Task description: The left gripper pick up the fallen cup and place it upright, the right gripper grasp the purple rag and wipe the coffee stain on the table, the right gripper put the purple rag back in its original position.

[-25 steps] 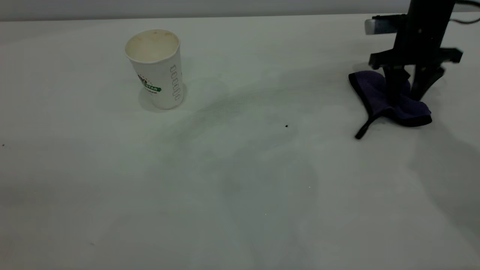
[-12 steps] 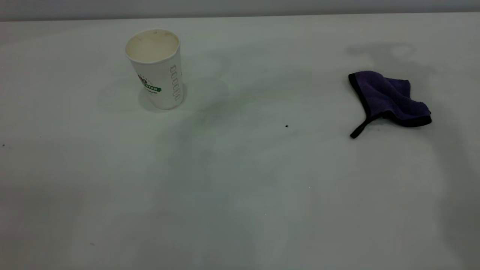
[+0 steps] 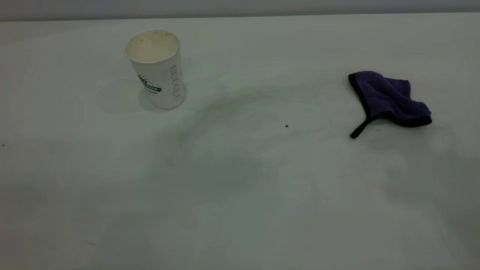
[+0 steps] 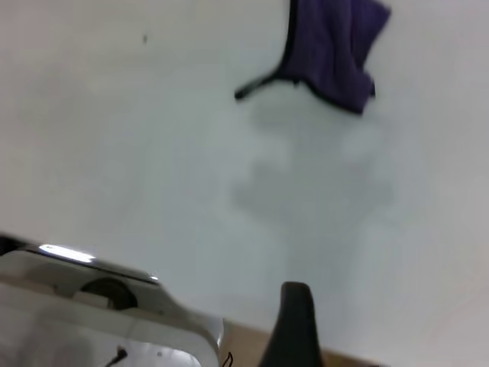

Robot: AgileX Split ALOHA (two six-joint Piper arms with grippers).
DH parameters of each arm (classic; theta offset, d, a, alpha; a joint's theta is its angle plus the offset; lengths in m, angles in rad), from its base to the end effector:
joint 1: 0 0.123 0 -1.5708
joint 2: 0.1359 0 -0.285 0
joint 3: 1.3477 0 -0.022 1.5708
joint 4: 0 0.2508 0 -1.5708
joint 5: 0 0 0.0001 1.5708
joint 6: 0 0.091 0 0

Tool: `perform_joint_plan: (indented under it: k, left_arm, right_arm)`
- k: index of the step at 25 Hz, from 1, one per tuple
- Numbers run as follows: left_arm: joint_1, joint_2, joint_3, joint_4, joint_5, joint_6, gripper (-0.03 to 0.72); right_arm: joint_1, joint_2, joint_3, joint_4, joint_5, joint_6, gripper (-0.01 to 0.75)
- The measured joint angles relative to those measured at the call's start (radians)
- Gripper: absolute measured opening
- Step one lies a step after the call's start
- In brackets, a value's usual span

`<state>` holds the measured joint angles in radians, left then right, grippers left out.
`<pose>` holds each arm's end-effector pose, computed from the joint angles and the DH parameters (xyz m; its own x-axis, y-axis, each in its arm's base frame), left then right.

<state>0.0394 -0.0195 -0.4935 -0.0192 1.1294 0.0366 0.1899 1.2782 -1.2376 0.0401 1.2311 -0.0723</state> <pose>-0.0100 -0.0020 0.2699 -0.5049 0.0085 -0.8631 -0.0101 0.9998 0.0157 0.2343 0.0485 0.3539 -0.8961 -0.2322 -0.3784 -0.2558 0.9666 0.0127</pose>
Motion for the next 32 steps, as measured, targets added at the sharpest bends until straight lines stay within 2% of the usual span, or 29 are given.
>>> perform_joint_plan:
  k: [8,14,19,26,32]
  left_arm:
    - [0.000,0.000,0.000,0.000,0.000,0.000,0.290]
    - [0.000,0.000,0.000,0.000,0.000,0.000,0.290]
    - [0.000,0.000,0.000,0.000,0.000,0.000,0.290]
    - [0.000,0.000,0.000,0.000,0.000,0.000,0.289]
    - [0.000,0.000,0.000,0.000,0.000,0.000,0.289]
  right_arm:
    - [-0.005,-0.493,0.313,-0.008,0.011,0.015,0.686]
    - [-0.075,-0.807,0.510,-0.040,0.009,0.006,0.665]
    - [-0.134,-1.001,0.655,-0.040,-0.050,0.005,0.652]
    - [-0.171,-1.129,0.762,-0.005,-0.072,0.005,0.636]
    - [-0.171,-1.216,0.769,-0.004,-0.089,0.005,0.621]
